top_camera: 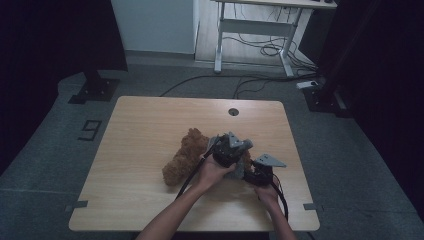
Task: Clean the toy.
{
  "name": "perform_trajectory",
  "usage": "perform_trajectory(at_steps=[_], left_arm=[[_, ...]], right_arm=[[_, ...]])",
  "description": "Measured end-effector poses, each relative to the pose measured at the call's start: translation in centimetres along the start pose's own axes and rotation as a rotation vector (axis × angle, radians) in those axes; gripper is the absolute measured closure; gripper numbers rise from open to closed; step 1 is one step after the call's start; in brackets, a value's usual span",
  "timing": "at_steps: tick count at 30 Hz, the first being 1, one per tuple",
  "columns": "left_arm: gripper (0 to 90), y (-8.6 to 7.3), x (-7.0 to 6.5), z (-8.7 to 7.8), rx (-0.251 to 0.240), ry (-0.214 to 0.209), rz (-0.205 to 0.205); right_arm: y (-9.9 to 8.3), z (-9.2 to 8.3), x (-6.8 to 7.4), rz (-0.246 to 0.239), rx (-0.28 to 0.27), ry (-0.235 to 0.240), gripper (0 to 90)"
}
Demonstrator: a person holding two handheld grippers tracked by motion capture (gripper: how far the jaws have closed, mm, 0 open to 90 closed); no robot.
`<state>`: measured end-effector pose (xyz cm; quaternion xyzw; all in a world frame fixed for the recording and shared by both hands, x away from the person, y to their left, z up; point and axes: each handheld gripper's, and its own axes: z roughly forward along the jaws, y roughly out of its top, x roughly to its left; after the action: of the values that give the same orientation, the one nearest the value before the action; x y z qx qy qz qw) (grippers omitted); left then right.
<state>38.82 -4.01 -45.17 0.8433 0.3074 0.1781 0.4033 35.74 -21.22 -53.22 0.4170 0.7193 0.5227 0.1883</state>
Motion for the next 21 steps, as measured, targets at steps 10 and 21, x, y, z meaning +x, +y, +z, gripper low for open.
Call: perform_trajectory(at_steps=[10, 21], left_arm=[[79.0, -3.6, 6.1, -6.3, -0.029, 0.233, -0.006], [79.2, -10.5, 12.5, -7.8, 0.038, 0.183, -0.256]], right_arm=[[0.2, 0.1, 0.0, 0.022, 0.008, -0.007, 44.3], [0.1, 0.1, 0.1, 0.037, 0.003, -0.005, 44.3]])
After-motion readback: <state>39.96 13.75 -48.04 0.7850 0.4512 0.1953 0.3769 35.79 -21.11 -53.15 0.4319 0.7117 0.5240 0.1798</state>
